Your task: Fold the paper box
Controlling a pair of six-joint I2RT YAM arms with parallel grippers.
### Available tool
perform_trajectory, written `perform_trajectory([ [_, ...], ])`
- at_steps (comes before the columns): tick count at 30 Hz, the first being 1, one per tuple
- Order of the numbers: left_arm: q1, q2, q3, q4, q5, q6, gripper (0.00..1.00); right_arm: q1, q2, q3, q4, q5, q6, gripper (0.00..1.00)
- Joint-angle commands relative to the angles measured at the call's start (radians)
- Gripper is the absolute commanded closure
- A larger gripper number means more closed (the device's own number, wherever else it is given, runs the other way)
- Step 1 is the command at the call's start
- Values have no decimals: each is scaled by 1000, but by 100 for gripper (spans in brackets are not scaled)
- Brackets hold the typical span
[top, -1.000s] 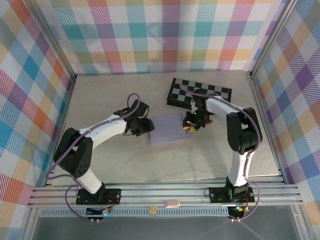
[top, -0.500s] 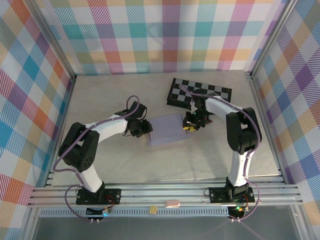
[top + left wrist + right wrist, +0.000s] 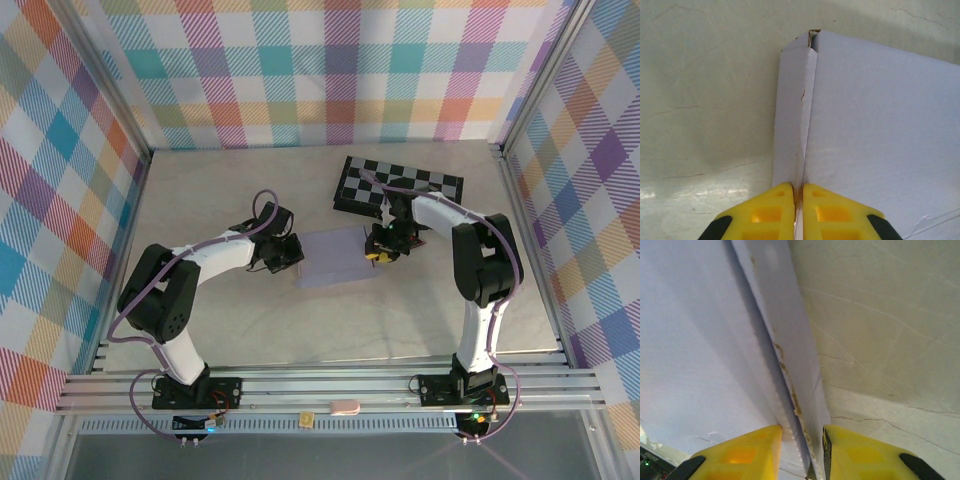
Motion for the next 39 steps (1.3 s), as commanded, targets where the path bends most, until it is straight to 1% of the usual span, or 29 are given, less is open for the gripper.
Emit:
perform_trajectory([
  [1, -14, 56, -25, 0, 29, -3, 92, 11, 24, -15, 18, -90, -45, 70],
  [4, -14, 61, -24, -6, 26, 5, 92, -6, 20, -8, 15, -113, -68, 68],
  [7, -14, 59, -17, -14, 17, 21, 93, -31, -3, -15, 26, -129, -87, 63],
  [8, -14, 60, -13, -53, 14, 29, 93, -44, -9, -15, 34, -141, -95, 61],
  [10, -14, 60, -6, -69, 10, 42, 93, -57, -16, -14, 48, -165, -112, 59],
  [15, -14, 60, 8, -79, 11, 62, 93, -59, 38, 17, 49, -190, -154, 57],
  [17, -14, 66, 12, -80, 16, 62, 93, -59, 69, 33, 47, -200, -159, 58],
  [19, -14, 71, 16, -77, 23, 62, 93, -59, 80, 40, 52, -211, -151, 62],
  [23, -14, 76, 15, -65, 28, 56, 93, -55, 74, 36, 83, -248, -108, 70],
  [26, -14, 82, 19, -59, 32, 55, 93, -42, 73, 34, 99, -279, -80, 75],
  [31, -14, 90, 21, -60, 34, 59, 94, -28, 48, -9, 153, -357, -30, 84],
  [35, -14, 92, 18, -58, 36, 64, 94, -26, 55, -13, 143, -412, -42, 84],
  [38, -12, 91, 22, -81, 25, 87, 95, -28, 48, 1, 101, -372, -79, 82],
  [39, -11, 90, 24, -92, 23, 99, 96, -32, 40, 4, 89, -351, -89, 80],
])
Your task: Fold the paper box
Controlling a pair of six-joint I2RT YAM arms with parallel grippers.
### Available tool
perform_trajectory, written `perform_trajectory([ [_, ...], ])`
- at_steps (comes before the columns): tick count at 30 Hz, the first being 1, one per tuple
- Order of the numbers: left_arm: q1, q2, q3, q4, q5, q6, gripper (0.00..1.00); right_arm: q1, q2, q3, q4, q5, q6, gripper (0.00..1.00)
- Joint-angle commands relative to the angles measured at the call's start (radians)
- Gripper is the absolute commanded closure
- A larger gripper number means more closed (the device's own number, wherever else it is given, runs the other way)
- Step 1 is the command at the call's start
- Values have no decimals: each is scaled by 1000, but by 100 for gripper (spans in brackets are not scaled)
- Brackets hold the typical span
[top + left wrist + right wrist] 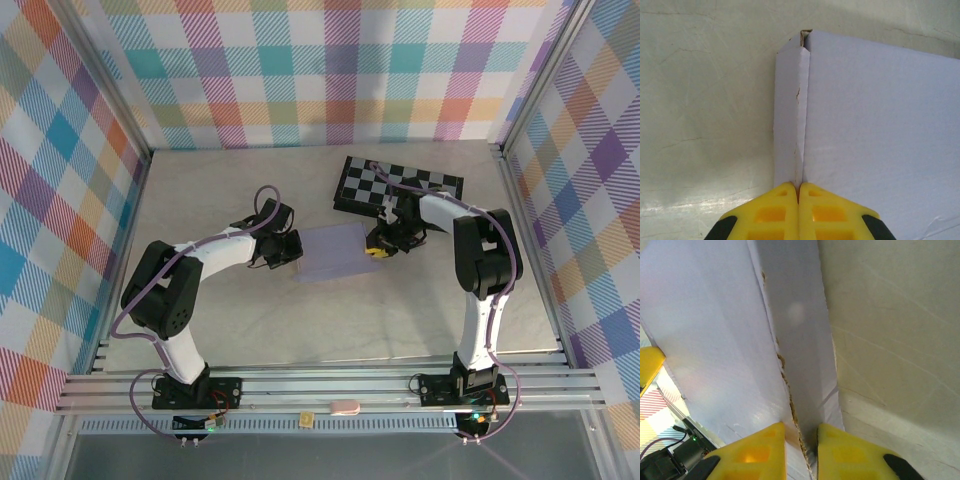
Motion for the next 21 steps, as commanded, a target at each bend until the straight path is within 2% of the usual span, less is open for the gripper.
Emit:
perform_trajectory([
  [1, -17, 62, -12, -93, 52, 51, 96, 40, -26, 6, -3, -106, -33, 77],
  [5, -15, 59, -12, -140, 35, 104, 97, 3, -59, -8, 14, -67, -41, 65],
  [10, -14, 44, -39, -140, 19, 124, 98, -50, -57, 1, 53, -112, -53, 55],
  [14, -12, 41, -55, -129, 18, 125, 99, -53, 0, 48, 24, -144, -103, 52],
  [18, 1, 35, -79, -118, 24, 125, 100, -54, 41, 67, -7, -98, -129, 47],
  [21, 12, 24, -108, -98, 36, 126, 100, -54, 35, 46, 16, -113, -136, 46],
])
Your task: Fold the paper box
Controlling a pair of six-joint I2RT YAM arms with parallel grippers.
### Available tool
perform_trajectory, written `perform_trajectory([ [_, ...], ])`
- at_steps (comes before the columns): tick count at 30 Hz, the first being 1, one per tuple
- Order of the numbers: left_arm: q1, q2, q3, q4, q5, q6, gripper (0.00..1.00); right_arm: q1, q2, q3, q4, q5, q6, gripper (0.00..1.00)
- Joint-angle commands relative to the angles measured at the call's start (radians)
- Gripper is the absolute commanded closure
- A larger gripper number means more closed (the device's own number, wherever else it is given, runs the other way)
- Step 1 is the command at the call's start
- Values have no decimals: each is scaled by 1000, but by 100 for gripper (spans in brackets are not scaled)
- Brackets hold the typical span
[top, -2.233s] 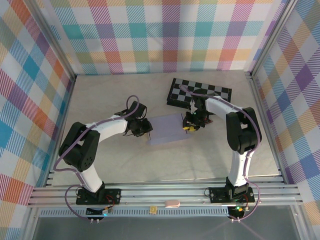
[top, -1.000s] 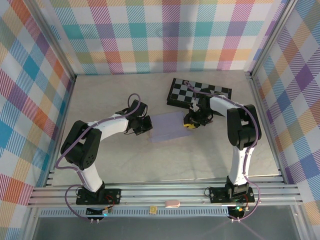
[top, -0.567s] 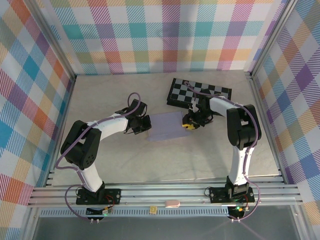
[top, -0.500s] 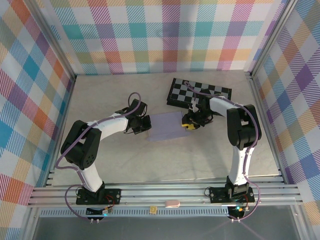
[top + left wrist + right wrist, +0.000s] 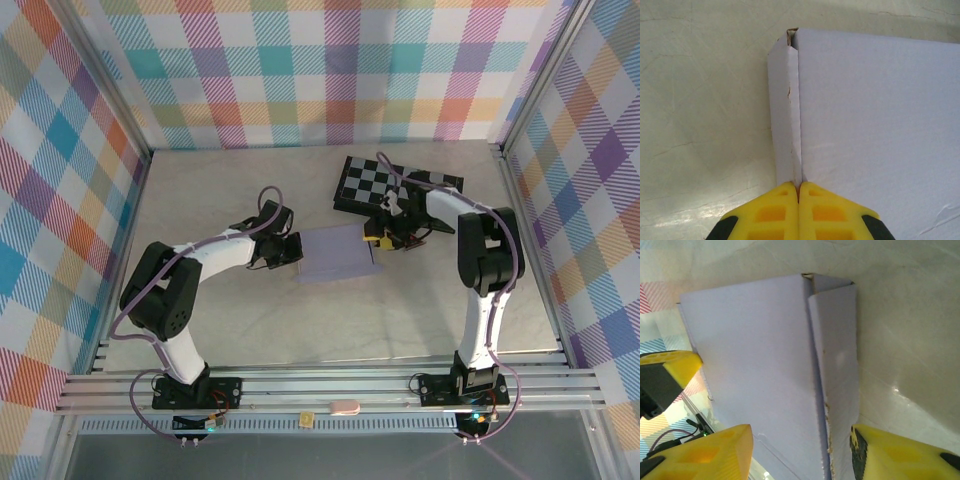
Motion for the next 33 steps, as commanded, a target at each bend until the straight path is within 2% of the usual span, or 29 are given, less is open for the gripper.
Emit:
perform_trajectory([
  [1, 10, 33, -86, -121, 22, 24, 100, 1, 7, -10, 2, -38, -46, 46],
  [4, 23, 21, -110, -108, 30, 24, 100, 2, 15, -23, 11, -74, -49, 45],
  [13, 85, -9, -173, -87, 65, 34, 100, 1, 24, -63, 9, -82, -76, 42],
  [21, 116, -6, -193, -86, 93, 45, 100, 26, 39, -78, 76, -209, -48, 38],
  [26, 118, 9, -184, -85, 88, 41, 100, 80, 68, -68, 135, -283, 6, 41],
  [33, 123, -23, -191, -51, 93, 13, 100, 105, 55, -135, 324, -341, 183, 44],
])
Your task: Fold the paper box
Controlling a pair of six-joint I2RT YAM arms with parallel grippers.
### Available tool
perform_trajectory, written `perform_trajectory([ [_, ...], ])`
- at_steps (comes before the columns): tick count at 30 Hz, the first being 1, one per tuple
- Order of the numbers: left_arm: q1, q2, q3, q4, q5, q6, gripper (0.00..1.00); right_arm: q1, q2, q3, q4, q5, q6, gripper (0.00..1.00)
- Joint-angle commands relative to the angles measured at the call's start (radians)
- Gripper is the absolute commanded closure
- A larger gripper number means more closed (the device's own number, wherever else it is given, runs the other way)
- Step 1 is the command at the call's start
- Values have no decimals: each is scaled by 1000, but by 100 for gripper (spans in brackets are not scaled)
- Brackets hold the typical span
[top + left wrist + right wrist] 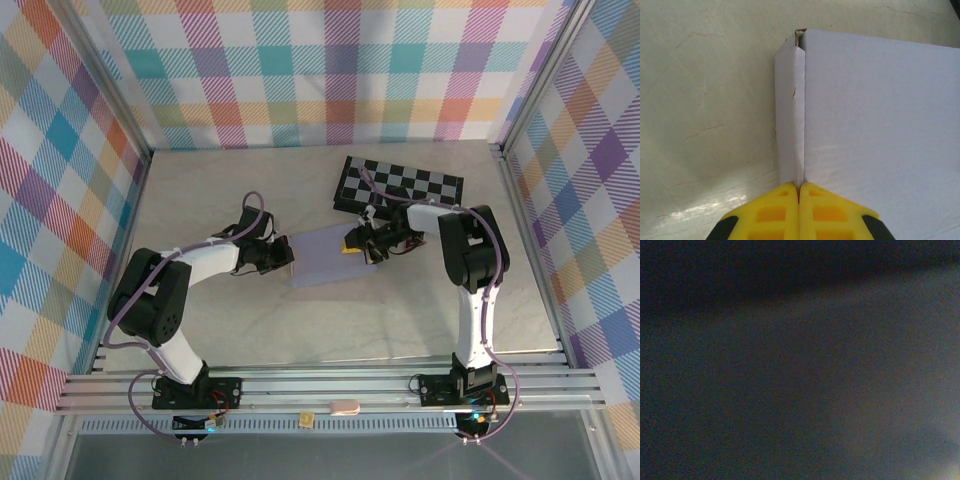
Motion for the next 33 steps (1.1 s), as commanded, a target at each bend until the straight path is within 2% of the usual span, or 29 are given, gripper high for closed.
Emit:
perform_trajectory([
  [1, 10, 25, -51, -160, -74, -8, 97, 8, -23, -44, 139, -82, 125, 46],
  [5, 10, -75, 9, -200, -119, 3, 77, 8, -74, -85, 208, -69, 255, 51],
  [9, -1, -188, 75, -207, -158, 62, 68, -1, -122, -88, 187, -63, 356, 53],
  [11, -28, -228, 108, -190, -154, 141, 68, -10, -136, -78, 160, -63, 392, 54],
  [18, -234, -326, 141, -118, -173, 587, 67, -44, -128, 22, -63, -85, 484, 56],
  [22, -291, -331, 175, -215, -176, 768, 66, -60, -121, 72, -219, -104, 523, 61],
  [25, -341, -310, 203, -271, -202, 882, 65, -71, -133, 72, -271, -115, 555, 62],
  [28, -403, -320, 154, -213, -243, 1035, 61, -75, -143, 75, -315, -114, 568, 62],
  [30, -431, -330, 112, -116, -306, 1084, 55, -77, -151, 74, -338, -120, 574, 63],
  [33, -436, -284, 141, -114, -328, 1115, 55, -81, -165, 60, -343, -134, 598, 63],
])
